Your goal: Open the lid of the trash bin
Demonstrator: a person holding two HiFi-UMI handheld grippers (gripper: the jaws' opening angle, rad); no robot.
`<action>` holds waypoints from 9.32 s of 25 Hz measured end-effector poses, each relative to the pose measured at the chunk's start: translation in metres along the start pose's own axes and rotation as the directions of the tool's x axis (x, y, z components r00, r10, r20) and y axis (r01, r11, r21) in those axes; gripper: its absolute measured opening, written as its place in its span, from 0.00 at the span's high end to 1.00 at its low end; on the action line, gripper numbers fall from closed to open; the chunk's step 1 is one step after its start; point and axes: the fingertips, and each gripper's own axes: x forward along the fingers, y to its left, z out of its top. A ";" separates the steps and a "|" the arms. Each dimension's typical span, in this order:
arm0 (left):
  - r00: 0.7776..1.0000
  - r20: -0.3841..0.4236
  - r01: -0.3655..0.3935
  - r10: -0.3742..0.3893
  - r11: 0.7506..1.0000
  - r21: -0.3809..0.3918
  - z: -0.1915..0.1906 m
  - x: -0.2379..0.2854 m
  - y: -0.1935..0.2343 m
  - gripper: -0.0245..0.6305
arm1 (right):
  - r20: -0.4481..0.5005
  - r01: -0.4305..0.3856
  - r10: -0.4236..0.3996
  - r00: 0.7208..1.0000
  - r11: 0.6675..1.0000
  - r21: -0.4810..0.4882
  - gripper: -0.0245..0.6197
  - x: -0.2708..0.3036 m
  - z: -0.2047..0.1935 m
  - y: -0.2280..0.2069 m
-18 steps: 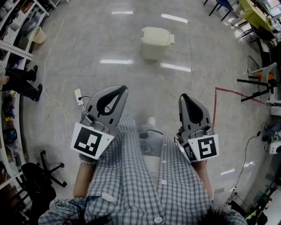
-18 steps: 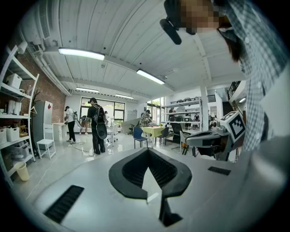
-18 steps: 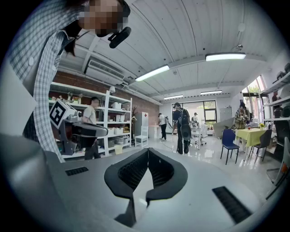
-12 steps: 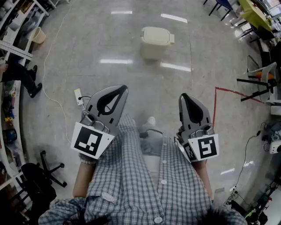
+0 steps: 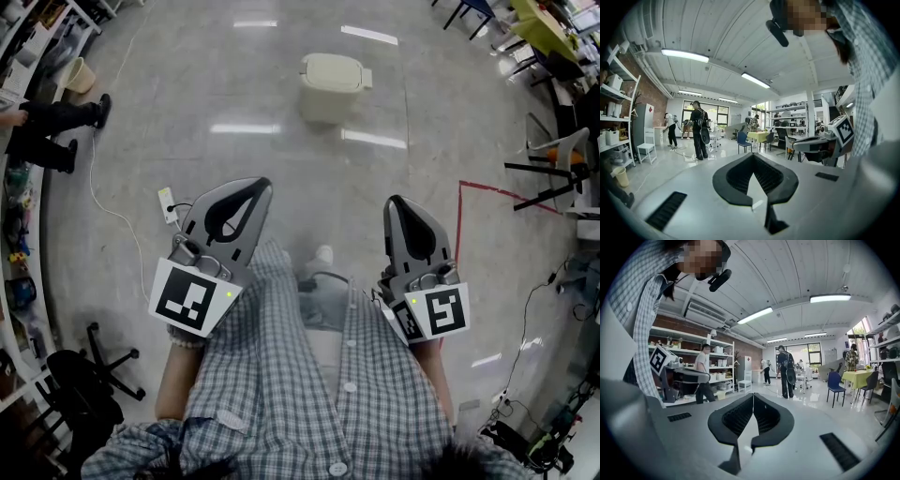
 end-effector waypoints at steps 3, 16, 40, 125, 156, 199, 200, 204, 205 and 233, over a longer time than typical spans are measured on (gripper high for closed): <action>1.000 0.002 0.007 -0.007 1.000 0.004 -0.001 -0.004 0.004 0.95 | -0.005 0.009 -0.009 1.000 1.000 -0.002 0.93 0.000 -0.001 0.005; 0.999 0.028 0.027 -0.027 0.999 0.023 -0.004 -0.028 0.020 0.95 | 0.012 0.064 -0.064 0.998 0.998 -0.008 0.93 0.000 -0.006 0.030; 0.998 -0.002 -0.061 0.061 0.998 0.014 -0.003 0.006 0.054 0.95 | -0.009 -0.043 0.043 0.999 0.999 0.005 0.93 0.056 -0.012 0.002; 0.997 -0.038 0.067 -0.066 0.998 0.012 0.071 0.345 0.256 0.95 | -0.061 0.101 -0.096 0.993 0.992 0.075 0.93 0.334 0.020 -0.242; 0.987 -0.059 0.147 -0.151 0.986 -0.075 0.050 0.406 0.294 0.95 | -0.165 0.141 -0.125 0.978 0.986 0.092 0.93 0.370 -0.008 -0.260; 0.900 -0.434 -0.052 -0.029 0.983 -0.174 -0.240 0.521 0.341 0.95 | -0.439 0.087 0.017 0.898 0.973 0.216 0.93 0.392 -0.184 -0.320; 0.896 -0.443 -0.051 -0.032 0.984 -0.173 -0.246 0.523 0.340 0.95 | -0.444 0.096 0.016 0.896 0.969 0.229 0.93 0.390 -0.189 -0.322; 0.867 -0.496 -0.014 -0.057 0.990 -0.138 -0.276 0.535 0.335 0.95 | -0.439 0.035 0.068 0.896 0.974 0.222 0.93 0.392 -0.200 -0.318; 0.856 -0.513 0.000 -0.064 0.992 -0.123 -0.285 0.538 0.334 0.95 | -0.448 -0.006 0.092 0.889 0.982 0.190 0.93 0.392 -0.203 -0.313; 0.627 -0.772 0.050 -0.103 0.995 -0.092 -0.459 0.564 0.337 0.95 | -0.477 0.015 0.124 0.870 0.961 0.276 0.93 0.386 -0.244 -0.329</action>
